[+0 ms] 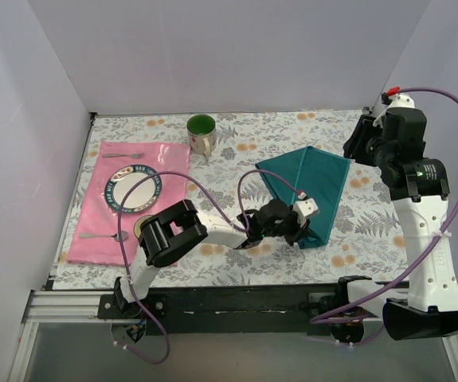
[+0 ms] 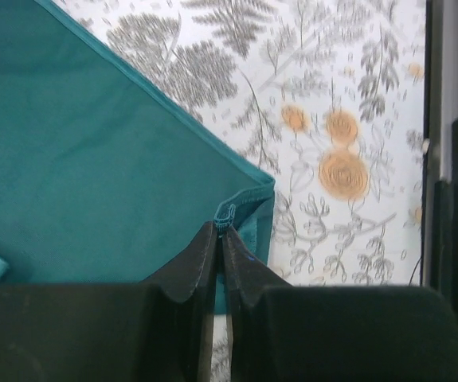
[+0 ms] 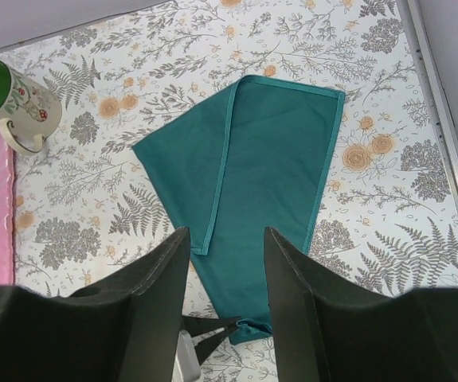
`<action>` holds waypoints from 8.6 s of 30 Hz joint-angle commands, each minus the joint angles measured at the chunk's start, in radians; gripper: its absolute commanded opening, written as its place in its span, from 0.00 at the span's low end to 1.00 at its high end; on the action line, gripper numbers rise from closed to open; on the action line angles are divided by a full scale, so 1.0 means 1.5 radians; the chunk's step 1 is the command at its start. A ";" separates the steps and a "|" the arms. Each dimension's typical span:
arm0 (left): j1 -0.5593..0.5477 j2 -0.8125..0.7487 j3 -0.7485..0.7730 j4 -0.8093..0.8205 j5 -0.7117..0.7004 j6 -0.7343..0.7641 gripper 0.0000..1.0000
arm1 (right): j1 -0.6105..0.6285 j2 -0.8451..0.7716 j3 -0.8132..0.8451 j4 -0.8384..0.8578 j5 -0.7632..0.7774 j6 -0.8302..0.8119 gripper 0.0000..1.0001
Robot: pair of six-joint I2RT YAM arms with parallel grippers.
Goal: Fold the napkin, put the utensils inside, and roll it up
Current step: Fold the napkin
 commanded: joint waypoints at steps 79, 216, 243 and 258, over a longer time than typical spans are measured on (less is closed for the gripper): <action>0.389 0.115 0.455 -0.403 0.037 -0.417 0.60 | 0.017 0.332 -0.218 0.200 -0.164 -0.057 0.46; 0.241 0.024 0.156 -0.356 0.038 -0.472 0.05 | 0.113 0.407 -0.235 0.276 -0.206 -0.061 0.42; 0.345 0.104 0.332 -0.412 0.076 -0.454 0.09 | 0.207 0.459 -0.223 0.295 -0.186 -0.061 0.30; 0.377 -0.037 0.345 -0.511 -0.022 -0.478 0.32 | 0.243 0.440 -0.128 0.213 -0.108 -0.125 0.59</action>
